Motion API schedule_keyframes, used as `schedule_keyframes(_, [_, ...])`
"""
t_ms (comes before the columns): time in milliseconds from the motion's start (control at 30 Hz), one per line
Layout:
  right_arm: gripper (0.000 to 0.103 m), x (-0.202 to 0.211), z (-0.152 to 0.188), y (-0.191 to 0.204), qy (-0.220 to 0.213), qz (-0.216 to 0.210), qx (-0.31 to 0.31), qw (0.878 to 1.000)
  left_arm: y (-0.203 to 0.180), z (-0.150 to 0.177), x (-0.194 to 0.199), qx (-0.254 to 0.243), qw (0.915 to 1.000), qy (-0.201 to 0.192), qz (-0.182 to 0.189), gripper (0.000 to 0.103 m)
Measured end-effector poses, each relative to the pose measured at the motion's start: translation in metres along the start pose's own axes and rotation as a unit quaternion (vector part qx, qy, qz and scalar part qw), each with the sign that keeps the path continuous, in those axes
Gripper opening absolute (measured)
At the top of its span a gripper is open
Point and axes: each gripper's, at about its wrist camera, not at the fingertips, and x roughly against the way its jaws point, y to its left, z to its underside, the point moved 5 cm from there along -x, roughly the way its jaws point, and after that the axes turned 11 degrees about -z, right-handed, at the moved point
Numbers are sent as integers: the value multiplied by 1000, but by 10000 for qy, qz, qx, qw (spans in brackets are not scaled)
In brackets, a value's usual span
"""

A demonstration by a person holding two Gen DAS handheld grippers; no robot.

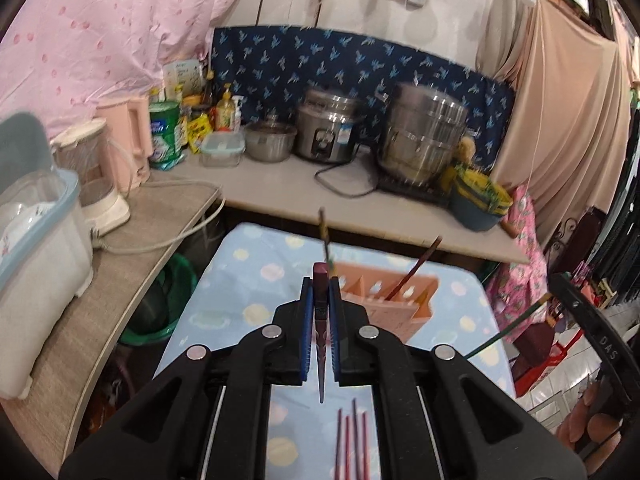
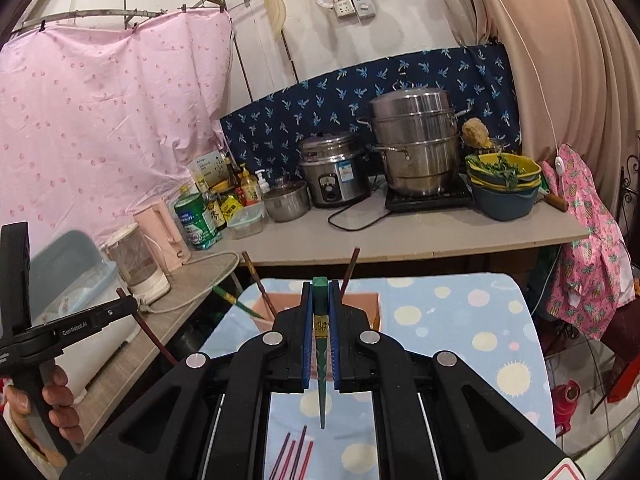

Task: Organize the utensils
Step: 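Lift the green and dark red chopsticks and carry them over the pink basket, then lower both chopsticks into the basket and open both tools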

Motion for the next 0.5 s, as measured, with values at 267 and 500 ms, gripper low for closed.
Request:
schedule_keyframes(267, [7,-21,-72,-1,-642,-171,-127,9977,-28,-72,7,104,9977,-616,252,7])
schedule_keyframes(500, [7,-59,-94,-7,-682,-126,-83,9976,-44,-97,-24,101,9968,-775,161,7])
